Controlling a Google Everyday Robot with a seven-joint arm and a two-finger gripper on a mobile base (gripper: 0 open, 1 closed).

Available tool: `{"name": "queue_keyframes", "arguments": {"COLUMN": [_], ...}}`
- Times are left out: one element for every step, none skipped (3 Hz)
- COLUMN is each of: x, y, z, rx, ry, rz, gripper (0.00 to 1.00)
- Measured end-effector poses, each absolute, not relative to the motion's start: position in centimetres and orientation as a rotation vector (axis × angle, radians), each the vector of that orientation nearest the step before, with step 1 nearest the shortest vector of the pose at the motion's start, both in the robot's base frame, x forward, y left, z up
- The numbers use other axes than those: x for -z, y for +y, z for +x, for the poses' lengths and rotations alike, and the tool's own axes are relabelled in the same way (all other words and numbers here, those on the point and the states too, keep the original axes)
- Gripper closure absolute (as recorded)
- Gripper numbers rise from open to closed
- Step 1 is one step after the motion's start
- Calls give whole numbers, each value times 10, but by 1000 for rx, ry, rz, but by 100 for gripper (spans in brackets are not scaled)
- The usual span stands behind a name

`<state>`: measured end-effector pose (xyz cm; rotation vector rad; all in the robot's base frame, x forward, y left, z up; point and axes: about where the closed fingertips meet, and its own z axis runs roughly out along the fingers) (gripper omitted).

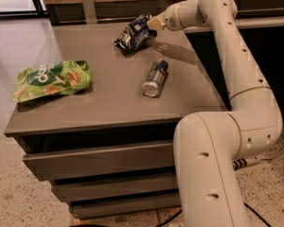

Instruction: Move blue chip bag near green rice chip bag

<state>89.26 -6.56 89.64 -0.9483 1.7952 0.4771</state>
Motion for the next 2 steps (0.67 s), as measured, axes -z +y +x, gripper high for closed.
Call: {"name": "queue_keyframes", "arguments": {"x": [-912,-921], "y": [-64,-39], "z": [887,884], "rx": [-505,-583], "ry": [1793,1773], "rz": [-923,-894], "gripper": [100,100]}}
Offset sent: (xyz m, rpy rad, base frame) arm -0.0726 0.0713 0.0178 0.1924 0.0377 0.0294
